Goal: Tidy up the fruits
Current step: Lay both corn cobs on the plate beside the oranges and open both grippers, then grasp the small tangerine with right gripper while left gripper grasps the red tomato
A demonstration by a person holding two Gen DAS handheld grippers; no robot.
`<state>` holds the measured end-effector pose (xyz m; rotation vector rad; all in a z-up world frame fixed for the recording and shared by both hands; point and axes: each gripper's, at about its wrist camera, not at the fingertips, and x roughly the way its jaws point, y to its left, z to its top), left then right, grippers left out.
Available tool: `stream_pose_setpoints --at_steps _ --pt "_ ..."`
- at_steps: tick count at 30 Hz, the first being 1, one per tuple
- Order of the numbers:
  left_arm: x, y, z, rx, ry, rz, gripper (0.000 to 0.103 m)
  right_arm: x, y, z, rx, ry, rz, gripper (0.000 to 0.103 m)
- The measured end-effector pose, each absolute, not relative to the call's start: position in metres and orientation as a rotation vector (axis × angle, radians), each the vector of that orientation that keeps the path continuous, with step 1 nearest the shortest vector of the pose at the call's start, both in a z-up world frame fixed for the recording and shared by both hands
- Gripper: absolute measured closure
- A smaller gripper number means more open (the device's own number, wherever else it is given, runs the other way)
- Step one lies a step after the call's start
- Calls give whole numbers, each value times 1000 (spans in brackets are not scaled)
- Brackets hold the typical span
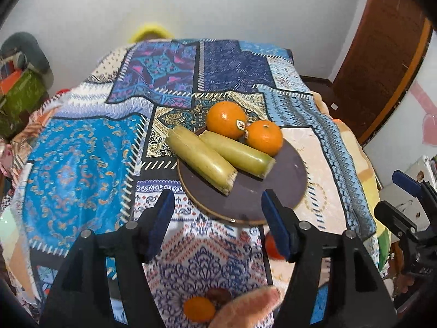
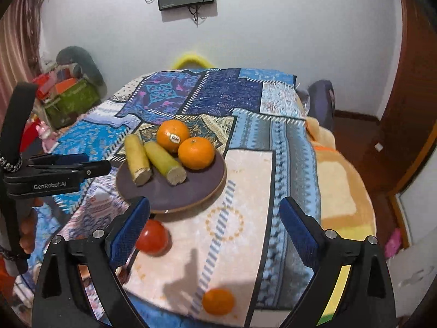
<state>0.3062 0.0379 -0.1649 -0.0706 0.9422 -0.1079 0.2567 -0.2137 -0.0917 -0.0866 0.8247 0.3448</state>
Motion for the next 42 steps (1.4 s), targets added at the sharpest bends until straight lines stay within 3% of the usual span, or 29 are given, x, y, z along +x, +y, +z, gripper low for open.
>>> stream_pose_setpoints --at_steps 13,16,22,25,31,42 --pt "249 11 -157 -33 920 -167 31 205 -237 -123 -84 918 359 10" --pt "246 4 -168 -31 950 -180 31 196 -240 -135 -93 945 354 25" --pt "247 -10 -195 -26 1014 -202 31 189 -248 -159 -84 1008 349 40" --pt "252 -16 -207 -23 1041 -212 31 187 -250 -166 -67 1025 364 42" --pt "266 -29 -223 -15 1072 -230 31 195 -244 -179 -74 1056 366 56" --pt "291 -47 -242 -19 1115 -256 31 207 -240 -187 -52 1066 408 67"
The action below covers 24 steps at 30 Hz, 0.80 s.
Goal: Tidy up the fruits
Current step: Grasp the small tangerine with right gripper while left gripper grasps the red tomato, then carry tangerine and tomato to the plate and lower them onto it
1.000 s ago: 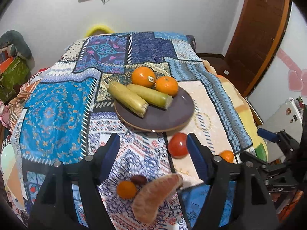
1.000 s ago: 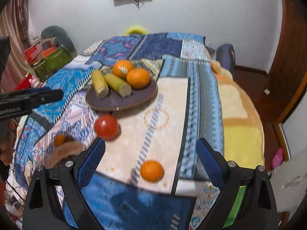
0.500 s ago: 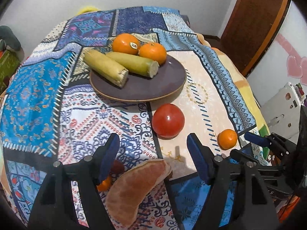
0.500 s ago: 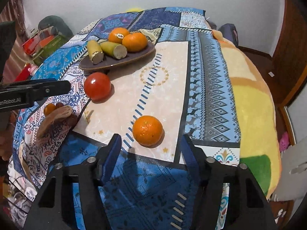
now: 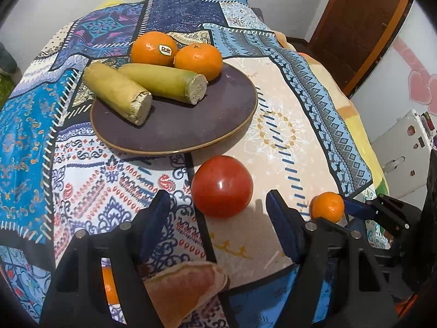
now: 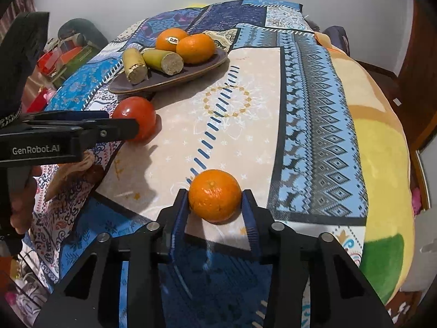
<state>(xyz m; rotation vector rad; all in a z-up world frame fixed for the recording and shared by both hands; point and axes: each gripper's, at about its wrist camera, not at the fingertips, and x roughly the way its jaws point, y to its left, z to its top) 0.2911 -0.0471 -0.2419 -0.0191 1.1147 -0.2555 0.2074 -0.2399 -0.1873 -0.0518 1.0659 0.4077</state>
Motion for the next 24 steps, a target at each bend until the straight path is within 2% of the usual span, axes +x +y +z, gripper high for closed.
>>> stream_pose_setpoints --at_steps 5,7,8,9,19,20,21,24 --pt "295 -50 -247 -41 1124 -262 31 210 -238 -184 -62 1044 407 68" --pt "295 -50 -247 -40 1120 -264 40 209 -239 -180 -61 1033 405 68" --pt "296 -50 -247 -42 1121 -268 50 210 -239 -179 -59 1030 404 68" --pt "296 -49 -246 -41 1125 -269 56 210 -240 -177 -57 1023 402 68" --pt "283 -19 -212 -83 1038 -228 58 219 -236 -152 -56 962 405 68" --pt "282 -12 -206 -88 1025 -219 60 220 -234 -150 -59 956 406 68" --pt "280 -6 -201 -92 1013 -213 68 222 -231 -146 -64 945 407 68" --pt "280 11 -184 -104 970 -196 69 228 -226 -138 -65 919 413 68"
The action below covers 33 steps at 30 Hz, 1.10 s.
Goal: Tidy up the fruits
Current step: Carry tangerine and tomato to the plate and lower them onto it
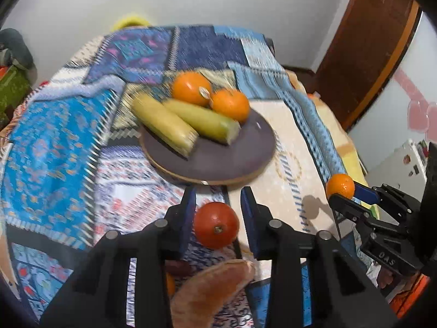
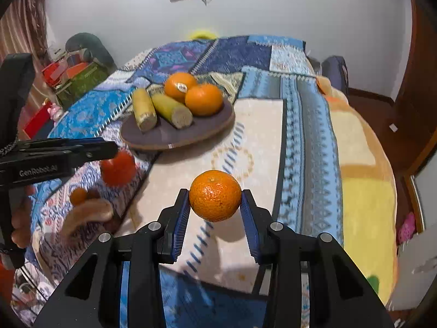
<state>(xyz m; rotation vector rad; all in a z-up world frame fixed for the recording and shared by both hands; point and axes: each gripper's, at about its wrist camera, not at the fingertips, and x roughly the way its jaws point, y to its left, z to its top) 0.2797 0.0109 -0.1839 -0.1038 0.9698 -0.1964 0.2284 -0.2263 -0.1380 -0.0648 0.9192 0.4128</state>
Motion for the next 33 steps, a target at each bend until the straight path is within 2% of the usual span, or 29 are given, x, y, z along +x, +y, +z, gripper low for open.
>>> stream_pose_setpoints --at_steps 5,6,7,9,10,19,20,21,22,33 --pt "283 27 -178 -115 968 -194 69 240 -219 -130 -62 890 420 68" --pt "284 25 -182 -114 983 -196 66 242 -217 -129 -60 886 422 68" --pt "284 24 -186 -115 1002 -202 63 243 -217 -129 -58 885 424 68" --pt "285 18 -199 -123 1036 -215 42 244 -216 -130 -57 885 427 68" --pt "286 14 -204 -123 1048 -218 40 244 -216 -132 -57 888 427 68" --pt "298 -15 -248 -77 1164 -246 39 245 -221 -143 -59 928 425 68" --pt "298 -16 -250 -67 1152 -248 42 245 -222 -143 -59 929 425 68" --pt "297 -17 -250 -49 1144 -244 50 246 -222 -144 -59 930 425 68" --pt "296 -18 -250 -28 1136 -235 55 247 -222 -144 -59 932 425 68" --pt "286 13 -217 -47 1041 -229 56 263 -207 -139 -63 909 445 68"
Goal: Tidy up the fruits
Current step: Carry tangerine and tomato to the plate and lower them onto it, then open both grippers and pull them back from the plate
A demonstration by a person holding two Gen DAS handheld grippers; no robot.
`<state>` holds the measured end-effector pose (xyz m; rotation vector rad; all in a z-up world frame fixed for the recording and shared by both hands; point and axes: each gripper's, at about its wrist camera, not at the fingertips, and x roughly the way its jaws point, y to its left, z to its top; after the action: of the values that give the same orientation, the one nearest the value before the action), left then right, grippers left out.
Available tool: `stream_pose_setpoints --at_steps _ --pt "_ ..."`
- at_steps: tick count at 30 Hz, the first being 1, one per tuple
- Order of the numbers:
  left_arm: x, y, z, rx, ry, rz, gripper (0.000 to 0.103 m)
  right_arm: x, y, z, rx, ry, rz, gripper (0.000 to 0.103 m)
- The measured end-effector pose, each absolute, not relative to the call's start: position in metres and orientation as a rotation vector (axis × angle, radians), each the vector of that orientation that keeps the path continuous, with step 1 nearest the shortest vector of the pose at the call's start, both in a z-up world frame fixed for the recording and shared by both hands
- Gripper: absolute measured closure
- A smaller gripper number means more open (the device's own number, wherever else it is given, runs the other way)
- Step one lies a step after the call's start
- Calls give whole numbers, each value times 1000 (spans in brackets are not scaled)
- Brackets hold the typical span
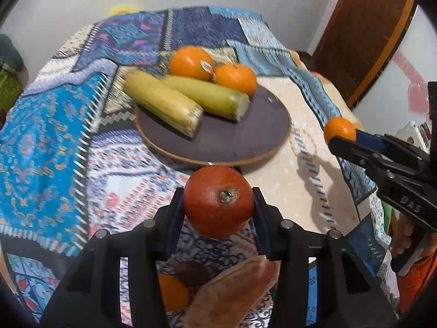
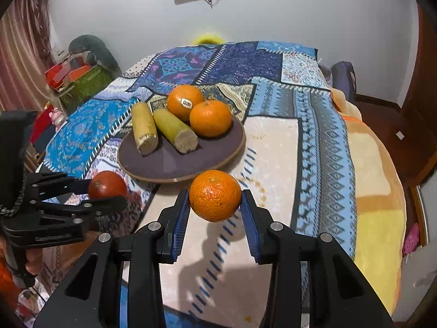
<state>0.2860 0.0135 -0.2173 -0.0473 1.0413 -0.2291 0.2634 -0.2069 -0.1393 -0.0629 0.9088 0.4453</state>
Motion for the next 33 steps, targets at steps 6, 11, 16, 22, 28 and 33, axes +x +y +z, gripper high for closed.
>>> stream_pose_setpoints --at_steps 6,11,16,22,28,33 --pt "300 25 -202 -67 1007 -220 56 282 -192 -136 -74 887 460 68" --pt "317 13 -199 -81 997 -257 56 300 -183 -137 -95 881 465 68" --pt "333 0 -205 -78 991 -264 56 318 -179 -144 -108 885 469 68" --pt "347 -9 -217 -68 1008 -268 56 338 -177 -165 -119 932 468 68" --pt "352 -14 -218 -39 992 -266 55 343 -176 -175 -134 950 477 68" --pt "349 -12 -209 -40 970 -265 53 342 -176 -174 -150 949 463 65"
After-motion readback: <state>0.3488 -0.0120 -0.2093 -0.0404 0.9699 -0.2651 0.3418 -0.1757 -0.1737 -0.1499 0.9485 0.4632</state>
